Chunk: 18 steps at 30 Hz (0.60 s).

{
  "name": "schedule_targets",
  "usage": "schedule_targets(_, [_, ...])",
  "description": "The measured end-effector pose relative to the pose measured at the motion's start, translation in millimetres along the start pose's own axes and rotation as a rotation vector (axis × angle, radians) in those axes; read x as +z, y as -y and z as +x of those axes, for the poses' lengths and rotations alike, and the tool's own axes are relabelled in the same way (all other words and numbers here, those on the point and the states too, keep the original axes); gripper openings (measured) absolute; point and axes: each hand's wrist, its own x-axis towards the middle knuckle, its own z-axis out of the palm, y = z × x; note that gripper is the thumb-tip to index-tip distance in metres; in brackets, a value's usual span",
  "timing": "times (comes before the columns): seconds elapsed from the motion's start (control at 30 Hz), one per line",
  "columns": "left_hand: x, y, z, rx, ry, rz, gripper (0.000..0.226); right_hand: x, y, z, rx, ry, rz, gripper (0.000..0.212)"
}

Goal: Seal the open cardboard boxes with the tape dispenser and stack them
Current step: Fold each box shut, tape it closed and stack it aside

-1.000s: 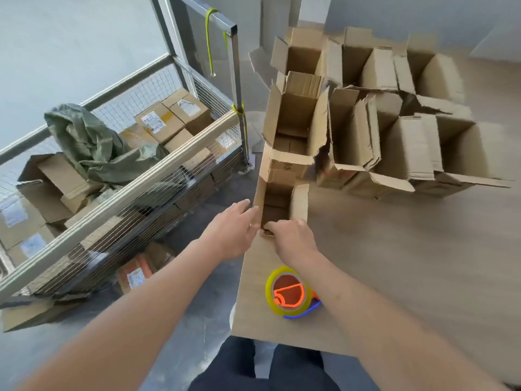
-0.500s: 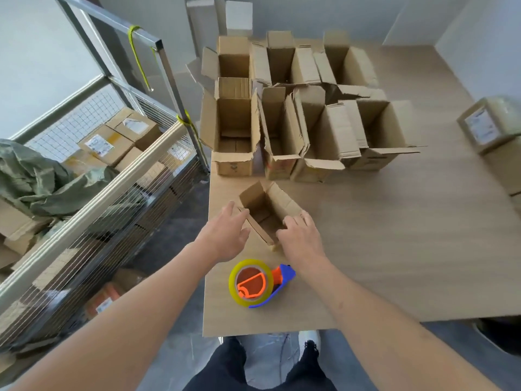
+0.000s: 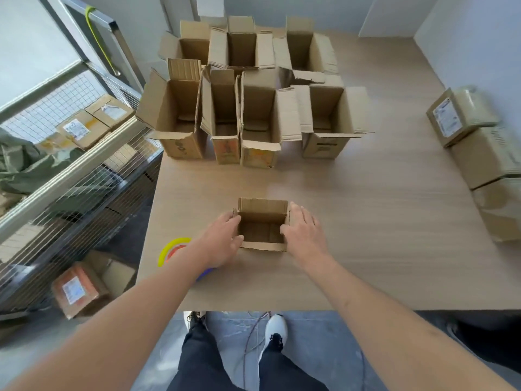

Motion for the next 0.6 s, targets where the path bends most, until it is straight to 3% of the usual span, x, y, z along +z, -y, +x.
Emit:
schedule_targets(0.2, [27, -48, -7, 0.066, 0.013, 0.002, 0.088, 8, -41, -20, 0.076, 0.007, 0.375, 0.091])
schedule_targets(0.33, [38, -56, -10, 0.076, 0.023, 0.015, 0.105, 10, -45, -26, 0.093, -0.018, 0.497, 0.116])
schedule_targets(0.5, [50, -59, -6, 0.049, -0.061, 0.101, 0.054, 16, -43, -20, 0.137, -0.074, 0.543, 0.117])
schedule_targets(0.6, [56, -62, -2, 0.027, -0.121, 0.074, 0.03, 21, -44, -18, 0.126, -0.1, 0.554, 0.075])
